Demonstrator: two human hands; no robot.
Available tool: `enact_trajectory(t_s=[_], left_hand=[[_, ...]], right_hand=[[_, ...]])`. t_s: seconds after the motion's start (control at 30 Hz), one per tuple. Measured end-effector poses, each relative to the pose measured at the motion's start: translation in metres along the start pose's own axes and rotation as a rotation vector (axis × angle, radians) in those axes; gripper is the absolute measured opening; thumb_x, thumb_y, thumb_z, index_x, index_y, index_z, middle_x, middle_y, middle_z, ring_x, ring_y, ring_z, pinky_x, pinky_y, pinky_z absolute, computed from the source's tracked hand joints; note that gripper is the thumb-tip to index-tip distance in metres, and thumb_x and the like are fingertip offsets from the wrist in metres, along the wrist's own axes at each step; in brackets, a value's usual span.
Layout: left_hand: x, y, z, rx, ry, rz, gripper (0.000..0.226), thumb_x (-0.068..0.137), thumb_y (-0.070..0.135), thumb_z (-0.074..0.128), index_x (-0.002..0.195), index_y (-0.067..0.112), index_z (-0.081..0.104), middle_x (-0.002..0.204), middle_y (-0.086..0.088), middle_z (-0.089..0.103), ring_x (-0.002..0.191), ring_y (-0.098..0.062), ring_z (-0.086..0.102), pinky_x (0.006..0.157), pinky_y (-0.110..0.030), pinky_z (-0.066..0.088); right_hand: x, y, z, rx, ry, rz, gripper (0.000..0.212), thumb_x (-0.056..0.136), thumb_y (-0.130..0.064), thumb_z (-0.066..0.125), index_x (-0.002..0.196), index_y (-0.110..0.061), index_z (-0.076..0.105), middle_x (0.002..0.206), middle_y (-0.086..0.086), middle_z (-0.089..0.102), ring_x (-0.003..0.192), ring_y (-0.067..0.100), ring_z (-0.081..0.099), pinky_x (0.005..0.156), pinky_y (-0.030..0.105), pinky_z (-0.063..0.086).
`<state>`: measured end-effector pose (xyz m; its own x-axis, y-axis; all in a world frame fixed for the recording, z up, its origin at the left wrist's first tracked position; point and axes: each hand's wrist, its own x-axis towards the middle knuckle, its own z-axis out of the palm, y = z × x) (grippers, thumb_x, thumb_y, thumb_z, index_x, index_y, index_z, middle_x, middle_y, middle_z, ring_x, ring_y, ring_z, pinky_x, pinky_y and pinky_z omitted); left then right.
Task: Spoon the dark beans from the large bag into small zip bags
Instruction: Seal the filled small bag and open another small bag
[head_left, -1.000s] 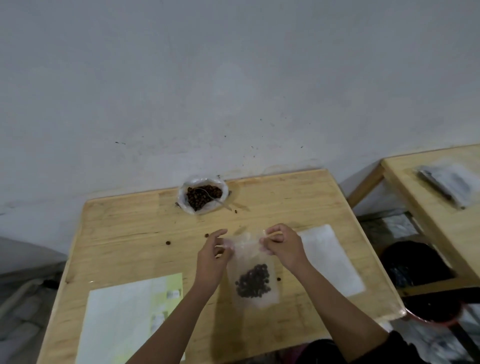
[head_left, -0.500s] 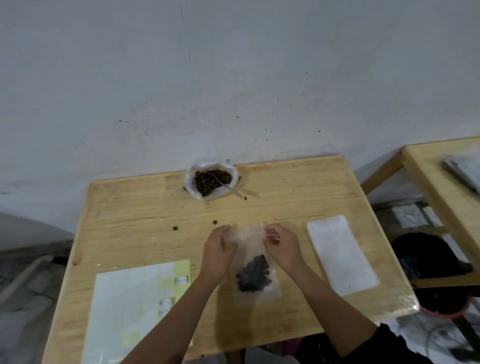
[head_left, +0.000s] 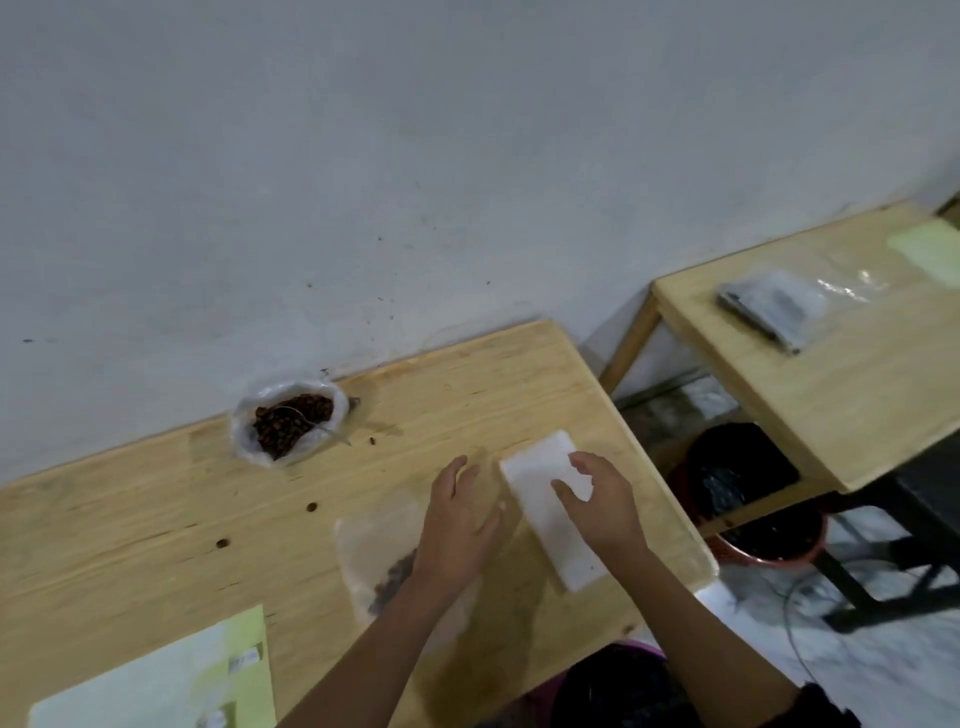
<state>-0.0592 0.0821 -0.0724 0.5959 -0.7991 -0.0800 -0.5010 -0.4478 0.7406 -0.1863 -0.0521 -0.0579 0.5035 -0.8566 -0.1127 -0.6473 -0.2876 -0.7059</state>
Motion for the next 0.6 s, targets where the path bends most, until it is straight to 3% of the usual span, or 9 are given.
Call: enact_trajectory(t_s=[0.13,0.27,0.4,0.6], left_hand=[[0.009,0.014,0.032,0.082,-0.151,-0.056,0.077,0.089,0.042,0.056,0.148,0.013,0.015,0.156,-0.005,0.009,0.143,-0.021,0.012,0.115,-0.035,0.022],[0.015,0.019,0.049,0.143,-0.217,-0.111,0.094,0.084,0.049,0.06,0.148,0.01,0.004,0.157,-0.007,0.0,0.145,-0.022,0.002,0.117,-0.034,0.012],[0.022,0.019,0.057,0.171,-0.24,-0.133,0.102,0.08,0.049,0.064,0.148,0.011,-0.001,0.157,-0.006,-0.004,0.145,-0.022,-0.003,0.117,-0.035,0.013],[0.024,0.016,0.061,0.186,-0.235,-0.13,0.108,0.075,0.049,0.07,0.148,0.01,0.001,0.157,-0.005,-0.002,0.145,-0.022,-0.002,0.118,-0.037,0.015]], right_hand=[[0.002,0.027,-0.017,-0.108,-0.102,0.082,0.059,0.084,-0.031,0.067,0.133,-0.009,0.046,0.128,0.009,0.052,0.118,0.026,0.049,0.092,0.028,0.038],[0.007,0.04,-0.013,-0.173,-0.201,0.073,0.066,0.083,-0.029,0.066,0.139,-0.01,0.037,0.134,0.011,0.047,0.124,0.025,0.043,0.1,0.03,0.035],[0.006,0.04,-0.011,-0.141,-0.168,0.037,0.057,0.085,-0.023,0.061,0.136,-0.009,0.041,0.132,0.011,0.05,0.121,0.024,0.047,0.098,0.029,0.035],[-0.001,0.041,-0.012,-0.078,-0.045,-0.046,0.054,0.081,-0.033,0.048,0.125,-0.002,0.055,0.118,0.016,0.061,0.107,0.028,0.058,0.089,0.024,0.036]])
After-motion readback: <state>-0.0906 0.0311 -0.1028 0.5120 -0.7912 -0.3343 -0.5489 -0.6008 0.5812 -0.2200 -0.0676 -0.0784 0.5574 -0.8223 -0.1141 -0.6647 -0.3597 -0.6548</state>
